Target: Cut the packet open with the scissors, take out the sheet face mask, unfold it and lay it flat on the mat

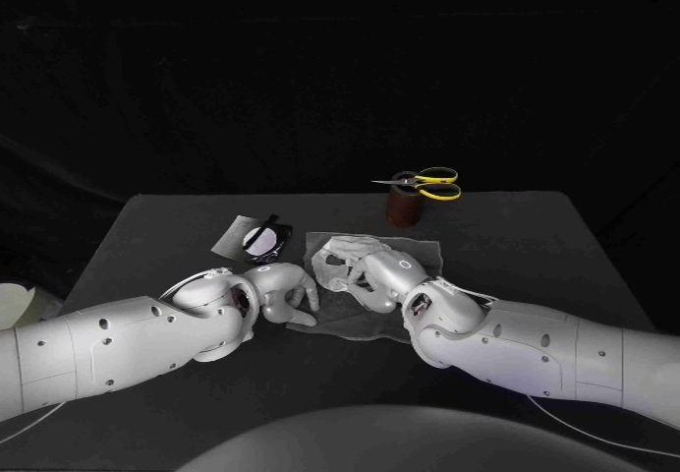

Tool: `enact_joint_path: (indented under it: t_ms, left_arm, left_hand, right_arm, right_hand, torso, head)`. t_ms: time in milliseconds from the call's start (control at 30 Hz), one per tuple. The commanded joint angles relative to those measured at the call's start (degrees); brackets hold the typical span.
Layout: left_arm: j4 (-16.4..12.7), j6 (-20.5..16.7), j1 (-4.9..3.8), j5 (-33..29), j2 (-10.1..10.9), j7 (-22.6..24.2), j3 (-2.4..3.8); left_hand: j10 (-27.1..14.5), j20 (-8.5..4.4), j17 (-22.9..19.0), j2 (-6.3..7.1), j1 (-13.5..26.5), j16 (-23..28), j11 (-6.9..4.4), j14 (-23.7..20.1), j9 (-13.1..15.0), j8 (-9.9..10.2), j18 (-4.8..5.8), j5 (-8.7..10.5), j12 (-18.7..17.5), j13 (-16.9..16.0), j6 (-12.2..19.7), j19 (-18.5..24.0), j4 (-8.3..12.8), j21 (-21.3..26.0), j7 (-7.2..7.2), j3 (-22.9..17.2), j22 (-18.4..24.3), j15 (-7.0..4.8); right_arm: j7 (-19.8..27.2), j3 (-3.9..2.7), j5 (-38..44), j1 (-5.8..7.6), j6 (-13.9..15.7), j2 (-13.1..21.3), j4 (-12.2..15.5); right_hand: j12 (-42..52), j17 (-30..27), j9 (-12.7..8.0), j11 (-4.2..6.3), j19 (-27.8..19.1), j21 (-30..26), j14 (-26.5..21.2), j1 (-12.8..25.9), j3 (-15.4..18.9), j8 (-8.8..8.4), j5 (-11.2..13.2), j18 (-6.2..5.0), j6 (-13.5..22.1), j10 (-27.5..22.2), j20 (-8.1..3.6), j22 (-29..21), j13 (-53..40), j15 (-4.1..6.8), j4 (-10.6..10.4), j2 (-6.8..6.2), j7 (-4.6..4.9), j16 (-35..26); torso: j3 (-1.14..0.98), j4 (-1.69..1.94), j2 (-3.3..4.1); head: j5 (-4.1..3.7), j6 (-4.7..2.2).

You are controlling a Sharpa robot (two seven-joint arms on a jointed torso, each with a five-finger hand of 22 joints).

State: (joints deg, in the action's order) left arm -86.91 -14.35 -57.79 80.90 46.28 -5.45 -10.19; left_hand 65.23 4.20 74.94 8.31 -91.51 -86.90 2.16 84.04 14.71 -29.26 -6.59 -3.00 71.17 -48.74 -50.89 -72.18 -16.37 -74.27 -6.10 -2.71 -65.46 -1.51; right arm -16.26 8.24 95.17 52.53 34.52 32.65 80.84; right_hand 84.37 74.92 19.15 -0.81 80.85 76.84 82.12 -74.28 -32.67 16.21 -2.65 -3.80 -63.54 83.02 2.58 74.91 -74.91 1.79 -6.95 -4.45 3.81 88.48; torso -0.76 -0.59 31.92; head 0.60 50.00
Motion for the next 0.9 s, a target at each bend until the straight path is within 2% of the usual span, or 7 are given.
enact_joint_path:
  t_ms: [33,200,333,633,900]
  left_arm:
    - [0.54,3.87,0.58,0.58,0.33,-2.68,-0.59]
    - [0.54,3.89,0.58,0.53,0.36,-2.66,-0.59]
    - [0.52,3.87,0.57,0.51,0.4,-2.62,-0.59]
    - [0.58,3.81,0.57,0.44,0.45,-2.59,-0.6]
    - [0.69,4.07,0.57,0.19,0.54,-2.61,-0.61]
  left_hand:
    - [0.41,0.33,4.48,-0.16,-0.63,-0.23,0.07,2.33,0.0,0.18,0.57,0.22,0.26,-0.06,0.01,0.26,-0.05,0.06,-0.5,-0.2,0.06,0.22]
    - [0.37,0.35,4.49,-0.25,-0.69,-0.23,0.09,2.33,-0.05,0.21,0.56,0.21,0.3,-0.1,0.0,0.28,-0.04,0.06,-0.52,-0.28,0.06,0.24]
    - [0.37,0.35,4.49,-0.25,-0.69,-0.23,0.09,2.33,-0.05,0.21,0.56,0.21,0.3,-0.1,0.0,0.28,-0.04,0.06,-0.52,-0.28,0.06,0.24]
    - [0.55,0.37,4.6,-0.31,-0.76,-0.27,0.11,2.37,-0.09,0.23,0.59,0.22,0.5,-0.48,-0.02,0.2,-0.03,-0.01,-0.53,-0.35,-0.06,0.26]
    - [0.65,0.39,4.58,-0.35,-0.79,-0.26,0.11,2.36,-0.11,0.24,0.58,0.21,0.63,-0.68,-0.03,0.24,-0.02,0.01,-0.54,-0.39,-0.03,0.27]
  right_arm:
    - [-0.16,-0.11,-5.13,0.11,-0.03,0.15,-0.74]
    - [-0.59,-0.18,-6.98,0.16,-0.16,0.16,-1.53]
    - [-0.3,-0.27,-9.16,0.19,1.16,0.11,-2.01]
    - [1.46,-0.42,-13.09,0.23,2.43,-0.09,-2.14]
    - [3.76,-0.61,-20.29,0.4,4.01,0.36,-2.2]
  right_hand:
    - [-0.28,13.45,0.6,1.53,-0.1,-0.43,7.41,-0.1,-0.39,0.4,-0.14,-0.02,-0.55,5.63,-0.15,4.78,-11.58,2.24,-0.02,0.68,-0.1,-0.12]
    - [-0.34,13.44,0.63,1.53,-0.19,-0.57,7.41,-0.06,-0.45,0.44,-0.14,-0.06,-0.56,5.61,-0.16,4.68,-11.55,2.24,-0.01,0.69,-0.1,-0.13]
    - [-0.28,13.5,0.66,1.53,-0.13,-0.47,7.43,-0.02,-0.53,0.48,-0.14,-0.03,-0.56,5.63,-0.17,4.76,-11.59,2.25,0.01,0.7,-0.11,-0.07]
    - [-0.42,13.43,0.69,1.53,-0.29,-0.71,7.41,0.02,-0.59,0.5,-0.14,-0.1,-0.55,5.6,-0.17,4.59,-11.51,2.26,0.02,0.7,-0.1,-0.14]
    - [-0.57,13.31,0.73,1.52,-0.42,-0.91,7.37,0.13,-0.75,0.53,-0.15,-0.15,-0.44,5.56,-0.19,4.45,-11.42,2.28,0.05,0.72,-0.08,-0.25]
  torso:
    - [0.04,0.03,0.01]
    - [0.05,0.04,-0.01]
    - [0.04,0.08,0.01]
    - [0.05,0.06,0.03]
    - [0.04,0.0,0.01]
  head:
    - [-0.09,0.0]
    - [-0.22,0.0]
    - [-0.28,0.0]
    - [-0.24,0.0]
    - [-0.14,0.0]
